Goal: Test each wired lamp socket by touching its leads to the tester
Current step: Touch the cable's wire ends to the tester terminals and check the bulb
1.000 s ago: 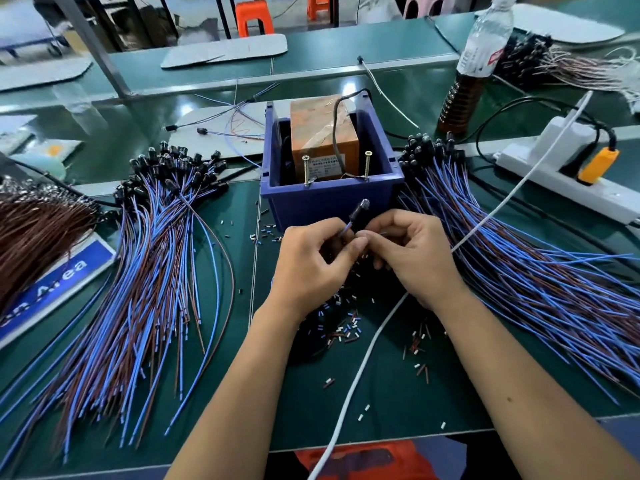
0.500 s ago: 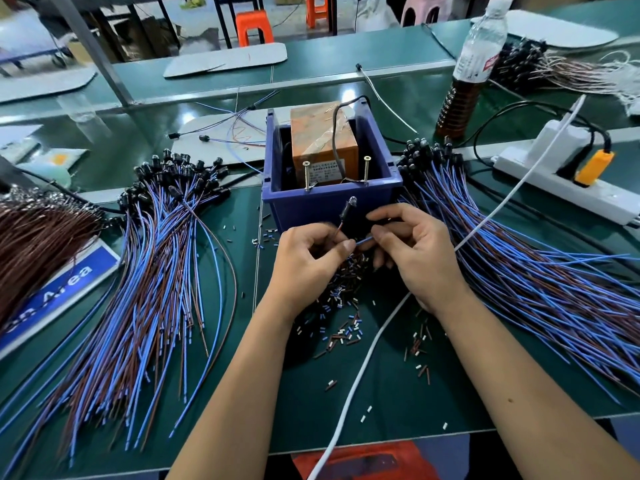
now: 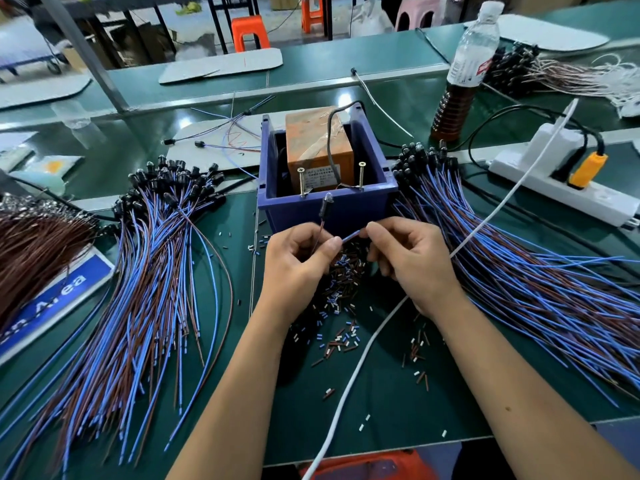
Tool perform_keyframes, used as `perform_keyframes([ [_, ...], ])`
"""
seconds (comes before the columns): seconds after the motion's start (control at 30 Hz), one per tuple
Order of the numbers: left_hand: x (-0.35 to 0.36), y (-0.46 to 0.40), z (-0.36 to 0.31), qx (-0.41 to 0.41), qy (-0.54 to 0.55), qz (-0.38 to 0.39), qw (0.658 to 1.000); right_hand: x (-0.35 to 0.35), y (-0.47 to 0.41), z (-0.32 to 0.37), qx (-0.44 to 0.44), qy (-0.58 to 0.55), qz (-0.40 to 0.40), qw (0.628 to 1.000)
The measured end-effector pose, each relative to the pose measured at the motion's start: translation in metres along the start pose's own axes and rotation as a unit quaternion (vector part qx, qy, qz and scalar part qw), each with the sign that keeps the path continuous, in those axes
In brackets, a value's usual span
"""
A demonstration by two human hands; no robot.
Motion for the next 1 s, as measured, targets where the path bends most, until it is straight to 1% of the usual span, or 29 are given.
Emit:
perform_keyframes([
  [0.1, 0.004, 0.002, -0.005, 0.013, 0.025, -0.003, 1.000, 0.011, 0.003, 0.010, -0.022, 0.021, 0.056, 0.998],
  [0.17, 0.010, 0.004, -0.009, 0.022, 0.031, 0.002, 0.999, 0.015, 0.005, 0.015, -0.035, 0.017, 0.074, 0.997],
  [0.23, 0.013, 0.004, -0.010, 0.026, 0.032, 0.001, 0.999, 0.012, 0.004, 0.016, -0.035, -0.014, 0.062, 0.997],
  [0.4, 0.015, 0.004, -0.010, 0.036, 0.026, -0.005, 0.999, 0.010, 0.004, 0.008, 0.005, -0.097, 0.031, 0.995],
  [0.47, 0.009, 0.005, -0.016, 0.065, 0.004, -0.050, 0.997, 0.010, 0.003, 0.007, 0.017, -0.120, 0.020, 0.992],
  [0.57, -0.007, 0.010, -0.025, 0.116, -0.038, -0.152, 0.981, 0.009, 0.002, 0.010, 0.009, -0.135, 0.014, 0.991],
  [0.67, -0.019, 0.016, -0.027, 0.130, -0.027, -0.228, 0.964, 0.007, 0.002, 0.011, 0.012, -0.171, 0.014, 0.985],
  [0.73, -0.025, 0.020, -0.028, 0.130, -0.020, -0.270, 0.954, 0.003, 0.003, 0.012, 0.000, -0.155, -0.006, 0.988],
  [0.8, -0.030, 0.021, -0.025, 0.118, -0.014, -0.301, 0.946, -0.001, 0.004, 0.015, -0.035, -0.102, -0.041, 0.993],
  [0.9, -0.034, 0.020, -0.022, 0.099, -0.002, -0.318, 0.943, -0.005, 0.006, 0.028, -0.101, -0.020, -0.103, 0.989],
  [1.0, -0.034, 0.020, -0.022, 0.089, 0.003, -0.322, 0.943, -0.008, 0.007, 0.037, -0.144, 0.026, -0.165, 0.975],
])
Point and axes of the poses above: each hand's wrist, its own y-axis away from the middle knuckle, its own x-axis out of the palm, z = x × y, the point moved 8 cm from there along -y, towards the middle knuckle, and after that the axes turned 1 degree about y, right-handed, at the moved point
